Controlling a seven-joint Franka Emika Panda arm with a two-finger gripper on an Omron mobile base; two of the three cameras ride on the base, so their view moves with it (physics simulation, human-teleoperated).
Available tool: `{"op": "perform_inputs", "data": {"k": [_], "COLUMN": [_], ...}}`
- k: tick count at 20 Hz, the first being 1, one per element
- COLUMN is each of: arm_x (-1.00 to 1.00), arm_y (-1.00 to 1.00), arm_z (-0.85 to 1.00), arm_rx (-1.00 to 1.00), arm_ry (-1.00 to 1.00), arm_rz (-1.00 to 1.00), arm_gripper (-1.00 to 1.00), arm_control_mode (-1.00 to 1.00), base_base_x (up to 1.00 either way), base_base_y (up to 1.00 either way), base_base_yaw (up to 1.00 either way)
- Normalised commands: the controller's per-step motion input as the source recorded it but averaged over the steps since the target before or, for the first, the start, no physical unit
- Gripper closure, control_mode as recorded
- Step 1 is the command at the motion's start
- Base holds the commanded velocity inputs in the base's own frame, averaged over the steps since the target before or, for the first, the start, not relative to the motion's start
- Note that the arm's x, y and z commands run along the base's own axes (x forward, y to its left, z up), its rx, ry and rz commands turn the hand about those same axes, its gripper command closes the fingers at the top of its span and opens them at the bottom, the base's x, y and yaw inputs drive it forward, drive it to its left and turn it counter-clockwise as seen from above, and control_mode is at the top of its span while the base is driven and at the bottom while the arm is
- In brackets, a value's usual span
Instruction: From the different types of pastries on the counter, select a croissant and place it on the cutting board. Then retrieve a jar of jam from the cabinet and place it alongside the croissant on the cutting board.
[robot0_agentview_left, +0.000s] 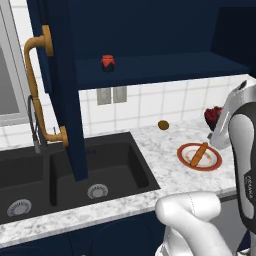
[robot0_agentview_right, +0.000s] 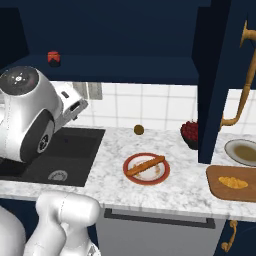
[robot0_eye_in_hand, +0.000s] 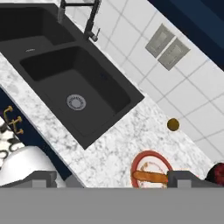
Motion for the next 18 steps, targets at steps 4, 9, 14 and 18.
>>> {"op": "perform_inputs", "data": {"k": [4, 9, 14, 18], "arm_x": [0.16, 0.43, 1.00, 0.98], "arm_y": [0.41, 0.21, 0.00, 0.03], "arm_z": [0.67, 0.13, 0.09, 0.18], "arm_rx": [0.05, 0.04, 0.08, 0.08], "arm_ry": [-0.07, -0.03, -0.19, -0.20], "arm_rz": [0.08, 0.18, 0.09, 0.06], "arm_gripper": [-1.00, -1.00, -1.00, -1.00], "arm_control_mode": [-1.00, -1.00, -1.00, -1.00], "base_base_x": [0.00, 0.00, 0.00, 0.00], "base_base_y": [0.00, 0.00, 0.00, 0.00], "base_base_yaw": [0.00, 0.00, 0.00, 0.00]}}
